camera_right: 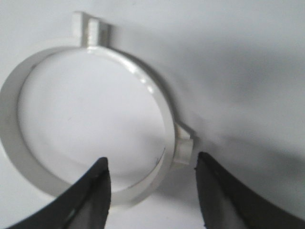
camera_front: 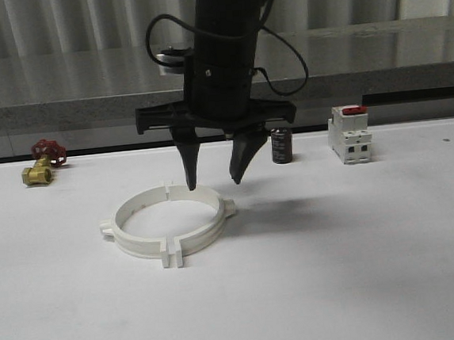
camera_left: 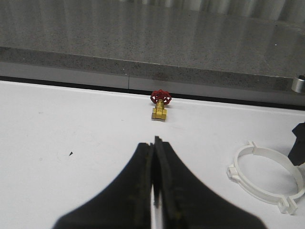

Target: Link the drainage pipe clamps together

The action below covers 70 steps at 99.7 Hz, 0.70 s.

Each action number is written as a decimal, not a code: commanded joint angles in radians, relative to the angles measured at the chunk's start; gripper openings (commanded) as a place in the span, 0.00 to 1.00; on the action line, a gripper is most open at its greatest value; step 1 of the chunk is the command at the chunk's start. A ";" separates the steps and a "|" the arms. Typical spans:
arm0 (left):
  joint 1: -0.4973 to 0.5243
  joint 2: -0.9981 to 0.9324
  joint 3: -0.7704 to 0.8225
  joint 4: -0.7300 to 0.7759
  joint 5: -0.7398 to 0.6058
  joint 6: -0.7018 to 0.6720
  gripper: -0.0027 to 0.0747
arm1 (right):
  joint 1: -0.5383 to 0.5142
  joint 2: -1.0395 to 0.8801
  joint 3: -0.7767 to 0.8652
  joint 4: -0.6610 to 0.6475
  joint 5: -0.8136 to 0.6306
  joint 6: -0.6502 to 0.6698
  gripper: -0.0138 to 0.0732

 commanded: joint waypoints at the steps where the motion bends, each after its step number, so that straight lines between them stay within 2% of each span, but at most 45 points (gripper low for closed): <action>1: 0.001 0.009 -0.026 0.001 -0.077 -0.001 0.01 | -0.011 -0.091 -0.030 0.021 0.039 -0.191 0.51; 12: 0.001 0.009 -0.026 0.001 -0.077 -0.001 0.01 | -0.032 -0.126 -0.030 0.022 0.104 -0.252 0.26; 13: 0.001 0.009 -0.026 0.001 -0.077 -0.001 0.01 | -0.036 -0.131 -0.030 0.022 0.109 -0.252 0.21; 21: 0.001 0.009 -0.026 0.001 -0.077 -0.001 0.01 | -0.053 -0.168 -0.030 0.021 0.121 -0.253 0.08; 47: 0.001 0.009 -0.026 0.001 -0.077 -0.001 0.01 | -0.118 -0.273 -0.029 -0.037 0.171 -0.253 0.08; 70: 0.001 0.009 -0.026 0.001 -0.077 -0.001 0.01 | -0.206 -0.375 -0.029 -0.037 0.185 -0.253 0.08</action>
